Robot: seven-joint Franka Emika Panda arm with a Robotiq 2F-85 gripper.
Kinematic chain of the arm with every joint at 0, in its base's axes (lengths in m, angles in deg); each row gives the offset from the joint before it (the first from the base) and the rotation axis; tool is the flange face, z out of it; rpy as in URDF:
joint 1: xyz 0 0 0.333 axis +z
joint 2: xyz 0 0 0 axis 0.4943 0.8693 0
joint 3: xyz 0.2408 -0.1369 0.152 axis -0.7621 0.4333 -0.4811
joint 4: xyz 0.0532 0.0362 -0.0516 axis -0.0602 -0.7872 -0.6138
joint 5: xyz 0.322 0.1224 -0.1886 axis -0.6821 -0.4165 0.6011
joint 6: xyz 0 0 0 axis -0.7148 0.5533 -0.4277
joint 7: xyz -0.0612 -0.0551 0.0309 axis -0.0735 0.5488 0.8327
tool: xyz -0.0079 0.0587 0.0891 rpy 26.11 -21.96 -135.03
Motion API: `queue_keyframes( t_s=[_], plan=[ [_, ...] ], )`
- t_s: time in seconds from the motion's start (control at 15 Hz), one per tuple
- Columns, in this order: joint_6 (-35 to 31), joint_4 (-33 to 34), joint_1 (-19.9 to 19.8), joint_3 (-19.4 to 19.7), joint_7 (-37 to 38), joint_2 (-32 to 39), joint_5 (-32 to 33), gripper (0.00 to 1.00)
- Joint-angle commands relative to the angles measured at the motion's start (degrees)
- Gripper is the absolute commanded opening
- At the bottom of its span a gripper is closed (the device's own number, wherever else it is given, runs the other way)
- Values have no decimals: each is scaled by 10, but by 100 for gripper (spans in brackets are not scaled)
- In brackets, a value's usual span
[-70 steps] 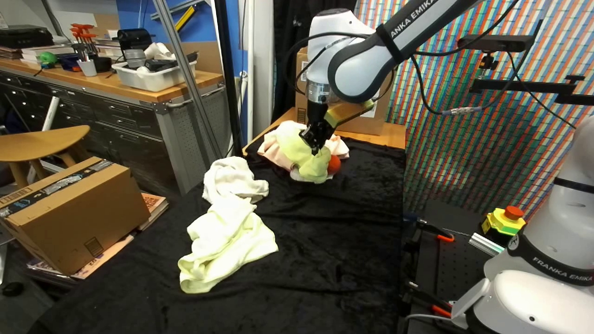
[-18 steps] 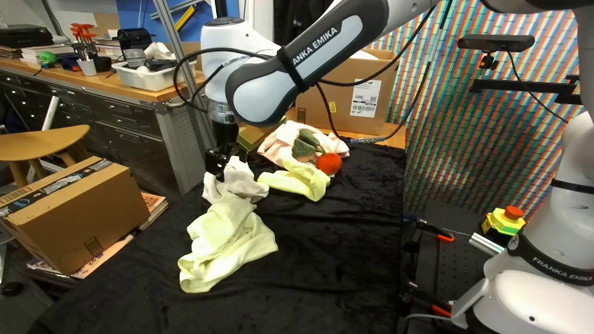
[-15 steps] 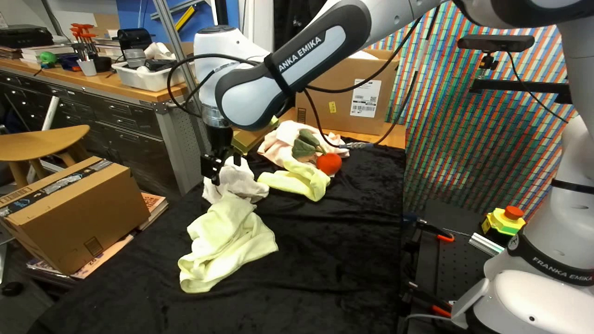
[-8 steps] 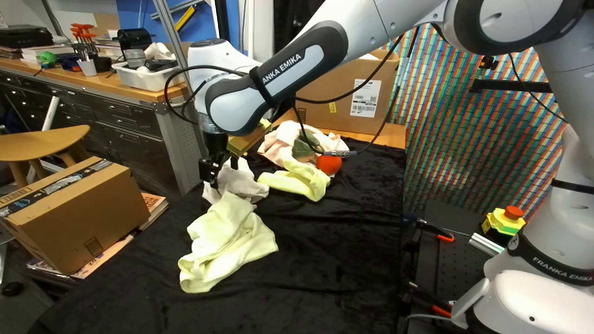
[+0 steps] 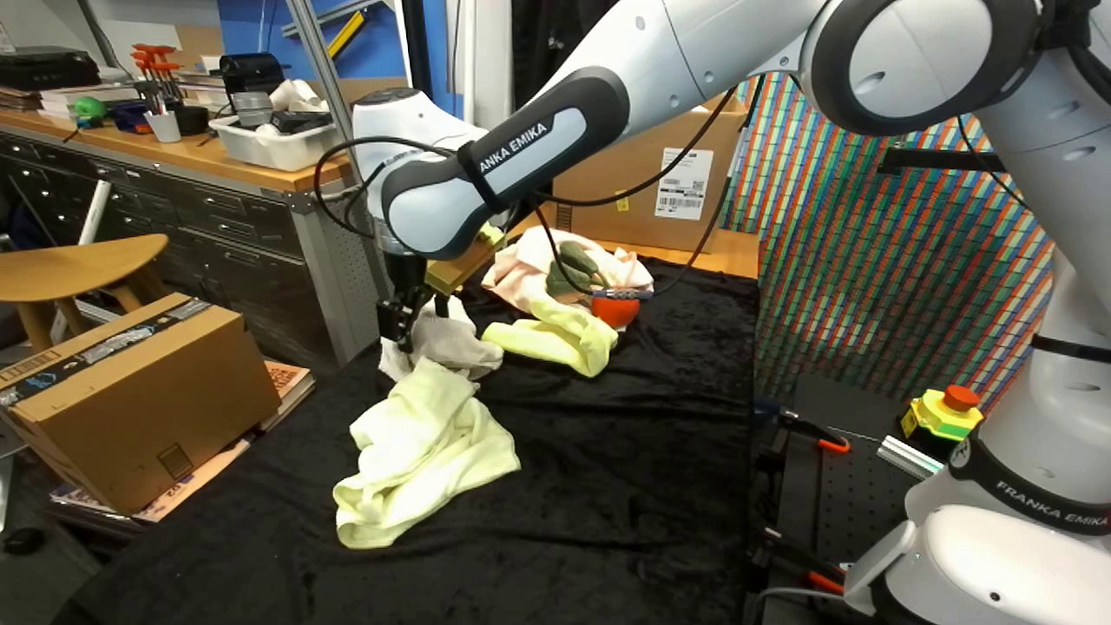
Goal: Pile up all the objects on the table
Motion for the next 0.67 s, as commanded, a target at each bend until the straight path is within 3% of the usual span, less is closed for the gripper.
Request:
queue_keyframes(
  t_s=[0.0,0.07,0.2,0.6],
  plan=[
    [17,41,0,4,-16,22,-17,97],
    [17,41,-1,5,-15,22,-17,74],
    [17,38,-2,4,-16,21,-18,71],
    [17,23,-2,5,-13,9,-17,24]
  ],
)
